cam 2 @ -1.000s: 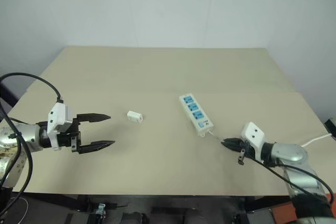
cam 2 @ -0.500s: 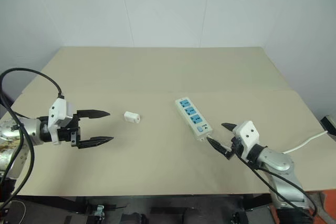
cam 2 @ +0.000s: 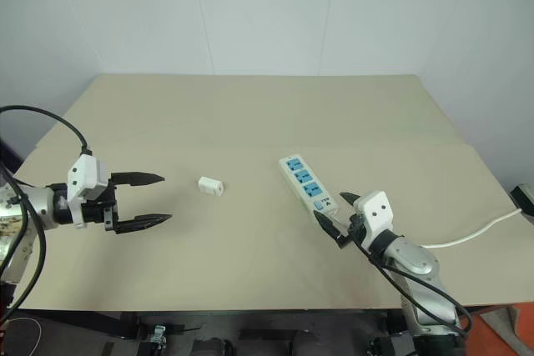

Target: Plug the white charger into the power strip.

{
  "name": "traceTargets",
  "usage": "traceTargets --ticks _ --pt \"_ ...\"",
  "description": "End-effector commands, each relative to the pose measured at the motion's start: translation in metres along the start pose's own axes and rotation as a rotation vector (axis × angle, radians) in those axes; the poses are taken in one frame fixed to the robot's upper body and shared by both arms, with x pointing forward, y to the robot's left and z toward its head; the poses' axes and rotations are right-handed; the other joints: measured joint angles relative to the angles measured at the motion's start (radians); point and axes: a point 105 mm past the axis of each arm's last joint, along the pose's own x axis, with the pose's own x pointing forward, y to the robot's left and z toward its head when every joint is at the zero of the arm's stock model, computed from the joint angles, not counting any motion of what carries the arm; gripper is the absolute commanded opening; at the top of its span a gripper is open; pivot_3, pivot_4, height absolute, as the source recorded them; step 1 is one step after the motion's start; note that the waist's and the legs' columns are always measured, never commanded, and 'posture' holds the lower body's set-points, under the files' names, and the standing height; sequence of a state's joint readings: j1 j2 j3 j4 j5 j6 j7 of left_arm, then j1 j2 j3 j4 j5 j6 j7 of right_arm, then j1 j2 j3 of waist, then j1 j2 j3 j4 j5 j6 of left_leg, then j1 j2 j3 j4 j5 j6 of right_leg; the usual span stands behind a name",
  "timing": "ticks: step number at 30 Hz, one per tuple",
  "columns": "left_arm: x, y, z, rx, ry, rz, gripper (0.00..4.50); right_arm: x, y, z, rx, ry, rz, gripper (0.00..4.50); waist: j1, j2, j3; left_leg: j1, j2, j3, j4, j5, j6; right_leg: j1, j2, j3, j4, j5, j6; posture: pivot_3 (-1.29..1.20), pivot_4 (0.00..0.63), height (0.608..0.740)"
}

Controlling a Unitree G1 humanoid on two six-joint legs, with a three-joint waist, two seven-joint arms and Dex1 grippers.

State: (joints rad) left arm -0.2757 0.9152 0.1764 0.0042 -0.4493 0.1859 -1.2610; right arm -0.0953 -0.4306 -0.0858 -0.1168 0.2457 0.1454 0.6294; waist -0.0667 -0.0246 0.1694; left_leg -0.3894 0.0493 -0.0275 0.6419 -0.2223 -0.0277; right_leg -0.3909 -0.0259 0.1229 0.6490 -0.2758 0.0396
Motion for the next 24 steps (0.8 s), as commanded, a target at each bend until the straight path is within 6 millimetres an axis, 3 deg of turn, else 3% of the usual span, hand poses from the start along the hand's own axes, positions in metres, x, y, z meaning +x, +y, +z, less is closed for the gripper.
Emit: traceTargets --ticks 1,10,24 --pt "-0.002 0.001 0.011 0.049 -0.017 0.019 4.50 0.003 0.005 -0.001 0.025 0.007 -0.009 4.47 0.000 0.000 0.000 0.000 0.000 0.000 0.000 0.000 0.000 0.000 0.000 0.000 0.000 0.000 0.000 0.00 0.150 0.740" --pt "0.000 0.002 0.010 0.051 -0.008 0.023 4.50 0.012 0.006 -0.025 0.053 0.036 -0.130 4.47 -0.001 0.000 0.000 0.000 0.000 0.000 0.000 0.000 0.000 0.000 0.000 0.000 0.000 0.000 0.000 0.00 0.150 0.740" --pt "0.004 0.002 0.011 0.055 -0.014 0.015 4.50 0.026 0.021 -0.023 0.099 -0.028 -0.127 4.47 -0.007 -0.002 -0.001 0.001 0.001 0.000 0.000 0.000 0.000 0.000 0.001 0.000 0.001 0.000 0.000 0.00 0.150 0.740"
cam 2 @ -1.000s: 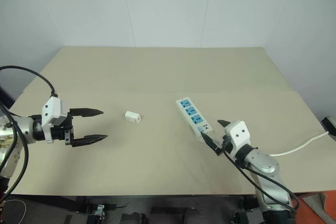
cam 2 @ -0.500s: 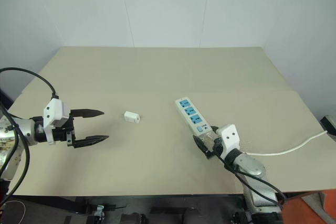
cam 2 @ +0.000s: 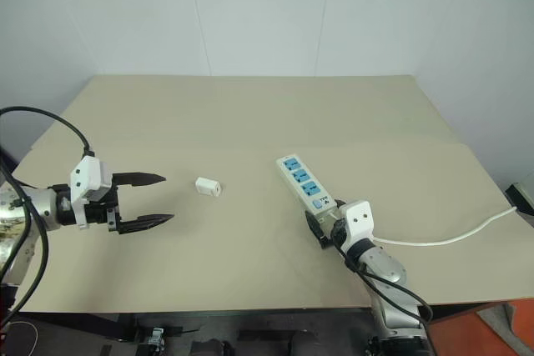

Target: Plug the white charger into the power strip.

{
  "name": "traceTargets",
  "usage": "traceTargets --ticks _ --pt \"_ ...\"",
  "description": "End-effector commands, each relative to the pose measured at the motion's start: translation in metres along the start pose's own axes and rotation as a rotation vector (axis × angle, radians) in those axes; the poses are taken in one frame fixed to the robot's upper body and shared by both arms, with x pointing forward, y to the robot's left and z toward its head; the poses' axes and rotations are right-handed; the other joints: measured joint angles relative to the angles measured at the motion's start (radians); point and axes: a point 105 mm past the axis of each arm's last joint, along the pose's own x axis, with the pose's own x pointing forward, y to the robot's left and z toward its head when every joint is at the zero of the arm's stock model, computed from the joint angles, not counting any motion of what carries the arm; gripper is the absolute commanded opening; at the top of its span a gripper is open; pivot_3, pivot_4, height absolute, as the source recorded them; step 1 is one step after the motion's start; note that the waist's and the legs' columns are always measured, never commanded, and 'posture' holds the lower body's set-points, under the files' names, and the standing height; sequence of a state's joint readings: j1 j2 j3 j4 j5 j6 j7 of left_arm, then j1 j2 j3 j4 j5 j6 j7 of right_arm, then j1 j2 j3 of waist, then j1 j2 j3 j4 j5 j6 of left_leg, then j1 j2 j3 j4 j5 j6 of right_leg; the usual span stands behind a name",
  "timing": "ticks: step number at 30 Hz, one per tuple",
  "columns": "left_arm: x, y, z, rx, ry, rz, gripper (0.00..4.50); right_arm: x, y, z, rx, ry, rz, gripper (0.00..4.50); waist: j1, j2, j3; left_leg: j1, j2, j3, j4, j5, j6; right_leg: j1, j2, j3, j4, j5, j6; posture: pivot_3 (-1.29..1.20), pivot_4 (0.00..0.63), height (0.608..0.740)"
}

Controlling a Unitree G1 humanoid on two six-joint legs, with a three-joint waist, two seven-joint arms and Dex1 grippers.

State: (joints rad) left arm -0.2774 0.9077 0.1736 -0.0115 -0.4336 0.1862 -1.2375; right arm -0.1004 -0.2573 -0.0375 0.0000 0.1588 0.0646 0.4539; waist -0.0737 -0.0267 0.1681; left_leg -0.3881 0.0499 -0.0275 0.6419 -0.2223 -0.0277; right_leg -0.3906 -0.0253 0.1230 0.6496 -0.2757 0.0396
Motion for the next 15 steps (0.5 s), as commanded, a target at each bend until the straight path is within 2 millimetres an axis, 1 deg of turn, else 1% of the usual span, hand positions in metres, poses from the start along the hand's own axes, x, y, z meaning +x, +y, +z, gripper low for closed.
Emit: traceTargets --ticks 1,4,10,12,13,14,15 --pt "0.001 0.001 0.010 0.039 -0.020 -0.001 4.50 0.006 0.008 0.003 0.005 -0.022 0.029 4.47 0.000 0.000 0.000 0.000 0.000 0.000 0.000 0.000 0.000 0.000 0.000 0.000 0.000 0.000 0.000 0.00 0.150 0.740" --pt "0.002 0.000 0.010 0.036 -0.021 0.000 4.50 0.007 0.006 0.001 0.010 -0.014 0.029 4.47 -0.002 0.000 0.000 0.000 0.000 0.000 0.000 0.000 0.000 0.000 0.000 0.000 0.000 0.000 0.000 0.00 0.150 0.740" --pt "0.003 -0.003 0.008 0.028 -0.025 0.002 4.50 0.016 0.011 0.002 0.011 -0.025 0.063 4.47 -0.009 -0.001 -0.001 0.001 0.000 0.000 0.000 0.000 0.000 0.001 0.000 0.000 0.000 0.000 0.000 0.00 0.150 0.740" --pt "0.003 -0.004 0.008 0.026 -0.028 0.003 4.50 0.017 0.010 0.000 0.038 -0.016 0.069 4.11 -0.013 -0.002 -0.001 0.001 0.000 0.000 0.000 0.000 0.000 0.001 0.000 0.000 0.001 0.000 0.000 0.00 0.150 0.740" --pt "0.002 -0.004 0.008 0.025 -0.029 0.006 4.50 0.017 0.010 0.000 0.045 -0.013 0.074 3.86 -0.016 -0.002 -0.001 0.001 0.000 0.000 0.000 0.000 0.000 0.001 0.000 0.000 0.001 0.000 0.000 0.00 0.150 0.740" --pt "0.002 -0.004 0.007 0.024 -0.027 0.008 4.50 0.017 0.009 -0.001 0.036 -0.009 0.074 3.52 -0.019 -0.002 -0.001 0.001 0.000 0.000 0.000 0.000 0.000 0.001 0.000 0.000 0.001 0.000 0.000 0.00 0.150 0.740" --pt "0.002 -0.004 0.007 0.024 -0.025 0.010 4.50 0.017 0.009 -0.002 0.028 -0.007 0.074 3.39 -0.020 -0.002 -0.001 0.001 0.000 0.000 0.000 0.000 0.000 0.001 0.000 0.000 0.001 0.000 0.000 0.00 0.150 0.740"
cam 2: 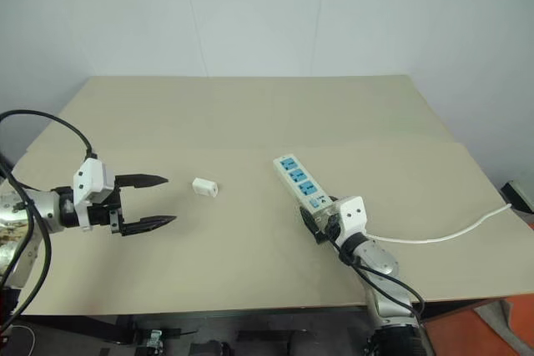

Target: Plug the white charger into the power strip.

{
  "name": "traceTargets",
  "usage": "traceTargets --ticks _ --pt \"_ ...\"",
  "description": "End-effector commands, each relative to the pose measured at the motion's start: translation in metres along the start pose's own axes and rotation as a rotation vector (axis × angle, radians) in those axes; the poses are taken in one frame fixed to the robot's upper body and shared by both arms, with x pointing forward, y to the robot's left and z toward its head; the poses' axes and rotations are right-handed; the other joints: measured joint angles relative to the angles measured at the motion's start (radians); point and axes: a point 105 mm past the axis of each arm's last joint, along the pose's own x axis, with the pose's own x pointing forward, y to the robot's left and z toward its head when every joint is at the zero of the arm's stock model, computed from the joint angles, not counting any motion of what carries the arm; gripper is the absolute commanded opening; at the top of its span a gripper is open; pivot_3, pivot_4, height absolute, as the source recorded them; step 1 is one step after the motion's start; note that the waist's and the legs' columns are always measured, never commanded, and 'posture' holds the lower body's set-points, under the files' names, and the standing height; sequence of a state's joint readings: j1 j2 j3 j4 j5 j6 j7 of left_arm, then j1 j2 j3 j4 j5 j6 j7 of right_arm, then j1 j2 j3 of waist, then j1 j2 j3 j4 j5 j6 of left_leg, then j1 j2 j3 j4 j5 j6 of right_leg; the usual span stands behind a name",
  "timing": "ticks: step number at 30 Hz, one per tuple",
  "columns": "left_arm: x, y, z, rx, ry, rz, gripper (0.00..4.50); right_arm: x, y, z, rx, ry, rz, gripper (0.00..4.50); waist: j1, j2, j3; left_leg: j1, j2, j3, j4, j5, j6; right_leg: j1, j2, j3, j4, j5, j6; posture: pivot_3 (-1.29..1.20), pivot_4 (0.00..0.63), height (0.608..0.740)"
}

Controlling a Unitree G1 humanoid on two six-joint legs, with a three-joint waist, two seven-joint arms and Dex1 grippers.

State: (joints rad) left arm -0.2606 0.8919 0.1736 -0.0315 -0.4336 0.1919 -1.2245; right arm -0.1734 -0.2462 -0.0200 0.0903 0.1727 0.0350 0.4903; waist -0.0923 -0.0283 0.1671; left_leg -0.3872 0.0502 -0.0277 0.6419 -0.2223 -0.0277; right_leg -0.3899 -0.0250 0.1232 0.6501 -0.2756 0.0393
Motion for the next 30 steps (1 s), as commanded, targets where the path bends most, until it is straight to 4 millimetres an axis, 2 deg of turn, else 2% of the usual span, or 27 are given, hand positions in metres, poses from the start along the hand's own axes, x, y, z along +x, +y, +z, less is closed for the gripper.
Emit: traceTargets --ticks 1,7,12,17,20,22,25,30 --pt "-0.001 0.000 0.007 0.033 -0.015 0.010 4.50 0.001 0.003 -0.004 0.002 0.014 0.017 3.39 -0.003 0.000 0.000 0.000 0.000 0.000 0.000 0.000 0.000 0.000 0.000 0.000 0.000 0.000 0.000 0.00 0.150 0.740" --pt "0.003 0.008 0.016 0.073 -0.010 -0.004 4.50 -0.011 0.002 -0.003 -0.055 0.017 0.096 3.39 0.000 0.000 0.000 0.000 0.000 0.000 0.000 0.000 0.000 0.000 0.000 0.000 0.000 0.000 0.000 0.00 0.150 0.740" --pt "0.024 0.029 0.040 0.166 0.005 -0.047 4.50 -0.028 -0.006 -0.002 -0.113 0.038 0.256 3.39 0.026 0.000 0.000 -0.001 -0.001 0.000 0.000 0.000 0.000 0.000 0.000 -0.001 -0.001 -0.001 0.001 0.00 0.150 0.740" --pt "0.061 0.049 0.054 0.340 0.193 -0.172 4.50 -0.048 -0.013 -0.012 -0.147 0.151 0.456 3.39 0.037 0.000 0.000 -0.001 -0.002 -0.001 0.001 0.000 0.000 0.002 0.000 -0.001 -0.002 -0.001 0.002 0.00 0.150 0.740" --pt "0.078 0.054 0.062 0.386 0.312 -0.306 4.50 -0.059 -0.016 -0.017 -0.161 0.213 0.558 3.39 0.038 0.000 0.000 -0.001 -0.002 -0.001 0.001 0.000 0.000 0.002 0.000 -0.001 -0.002 0.000 0.001 0.00 0.150 0.740" --pt "0.095 0.063 0.067 0.410 0.410 -0.333 4.50 -0.063 -0.016 -0.019 -0.159 0.231 0.611 3.39 0.040 -0.001 0.000 -0.002 -0.002 -0.001 0.001 0.000 0.000 0.001 0.000 -0.001 -0.003 0.000 0.001 0.00 0.150 0.740" --pt "0.117 0.071 0.070 0.444 0.561 -0.374 4.50 -0.062 -0.018 -0.023 -0.170 0.240 0.629 3.39 0.044 -0.001 0.000 -0.002 -0.003 -0.001 0.002 0.000 0.000 0.002 0.000 -0.001 -0.003 -0.001 0.003 0.00 0.150 0.740" --pt "0.136 0.062 0.065 0.533 0.740 -0.524 4.50 -0.050 -0.016 -0.026 -0.175 0.229 0.607 3.39 0.026 -0.002 0.000 -0.002 -0.003 -0.001 0.002 0.000 0.001 0.002 0.000 0.001 -0.003 -0.002 0.004 0.00 0.150 0.740"
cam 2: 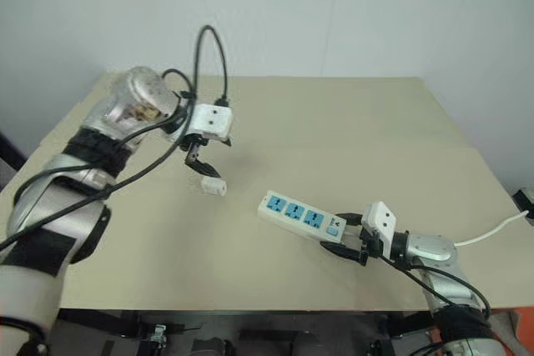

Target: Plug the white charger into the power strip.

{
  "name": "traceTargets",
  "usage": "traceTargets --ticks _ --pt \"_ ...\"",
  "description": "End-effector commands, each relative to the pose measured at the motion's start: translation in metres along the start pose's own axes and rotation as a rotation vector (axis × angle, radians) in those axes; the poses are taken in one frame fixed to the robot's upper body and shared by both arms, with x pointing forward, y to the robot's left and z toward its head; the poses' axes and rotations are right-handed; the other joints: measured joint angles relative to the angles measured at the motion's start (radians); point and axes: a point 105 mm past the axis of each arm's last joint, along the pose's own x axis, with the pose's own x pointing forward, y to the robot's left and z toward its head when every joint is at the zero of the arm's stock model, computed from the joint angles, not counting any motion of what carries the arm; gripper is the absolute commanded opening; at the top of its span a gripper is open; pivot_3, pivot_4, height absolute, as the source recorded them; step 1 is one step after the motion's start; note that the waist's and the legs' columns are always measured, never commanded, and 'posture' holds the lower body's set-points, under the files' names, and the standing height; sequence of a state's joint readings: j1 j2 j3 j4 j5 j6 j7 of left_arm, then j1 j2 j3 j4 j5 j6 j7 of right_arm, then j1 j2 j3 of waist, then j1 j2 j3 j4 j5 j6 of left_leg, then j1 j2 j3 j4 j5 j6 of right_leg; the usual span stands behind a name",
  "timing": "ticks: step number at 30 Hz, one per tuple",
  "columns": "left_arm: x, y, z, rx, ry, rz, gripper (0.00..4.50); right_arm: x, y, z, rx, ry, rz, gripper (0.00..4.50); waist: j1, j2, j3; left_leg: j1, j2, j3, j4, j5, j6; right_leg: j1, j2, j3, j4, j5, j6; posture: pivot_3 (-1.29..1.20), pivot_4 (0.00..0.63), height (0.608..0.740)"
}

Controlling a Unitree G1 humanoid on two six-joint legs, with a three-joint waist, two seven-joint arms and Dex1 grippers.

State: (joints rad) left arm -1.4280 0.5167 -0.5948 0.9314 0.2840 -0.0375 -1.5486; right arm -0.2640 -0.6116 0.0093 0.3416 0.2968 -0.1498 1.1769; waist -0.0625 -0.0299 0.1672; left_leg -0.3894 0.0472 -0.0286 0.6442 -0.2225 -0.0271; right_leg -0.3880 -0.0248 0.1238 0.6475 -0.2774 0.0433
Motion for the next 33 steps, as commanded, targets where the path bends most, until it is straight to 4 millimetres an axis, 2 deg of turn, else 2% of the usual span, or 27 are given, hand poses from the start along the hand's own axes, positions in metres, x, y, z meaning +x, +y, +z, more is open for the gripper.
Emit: traceTargets --ticks 1,6,9,14,19,33 --pt "0.006 0.003 0.001 0.058 0.100 -0.051 4.50 0.006 0.010 -0.021 0.047 0.065 0.018 3.39 -0.008 0.000 0.000 0.000 0.000 0.000 0.000 0.000 0.000 0.000 0.000 0.000 0.000 0.000 0.000 0.00 0.150 0.740" --pt "0.022 0.003 0.001 0.127 0.198 -0.092 4.50 0.008 0.017 -0.024 0.044 0.073 0.026 3.39 -0.013 -0.001 0.000 0.001 0.000 -0.001 0.000 0.000 0.000 0.000 0.000 0.001 0.001 -0.001 0.002 0.00 0.150 0.740" --pt "0.032 0.001 0.002 0.106 0.213 -0.114 4.50 0.007 0.018 -0.026 0.037 0.084 0.018 3.39 -0.011 -0.001 0.000 0.000 0.000 -0.001 0.000 0.000 0.000 0.000 0.000 0.001 0.001 -0.001 0.002 0.00 0.150 0.740" --pt "0.048 -0.001 -0.006 0.118 0.274 -0.107 4.50 0.010 0.020 -0.024 0.035 0.071 0.004 3.39 -0.012 -0.001 0.000 0.001 0.000 -0.001 0.000 0.000 0.000 0.000 0.001 0.001 0.001 -0.002 0.004 0.00 0.150 0.740" --pt "0.054 -0.002 -0.021 0.128 0.362 -0.093 4.50 0.012 0.024 -0.025 0.025 0.082 0.003 3.39 -0.012 -0.002 0.000 0.001 0.000 -0.001 0.000 0.000 0.000 0.000 0.001 0.001 0.002 -0.002 0.004 0.00 0.150 0.740" --pt "0.062 -0.015 -0.024 0.132 0.349 -0.173 4.50 0.015 0.023 -0.027 0.010 0.099 -0.008 3.39 -0.018 -0.002 0.000 0.002 0.000 -0.001 0.000 0.000 0.000 0.001 0.002 0.001 0.003 -0.002 0.004 0.00 0.150 0.740"
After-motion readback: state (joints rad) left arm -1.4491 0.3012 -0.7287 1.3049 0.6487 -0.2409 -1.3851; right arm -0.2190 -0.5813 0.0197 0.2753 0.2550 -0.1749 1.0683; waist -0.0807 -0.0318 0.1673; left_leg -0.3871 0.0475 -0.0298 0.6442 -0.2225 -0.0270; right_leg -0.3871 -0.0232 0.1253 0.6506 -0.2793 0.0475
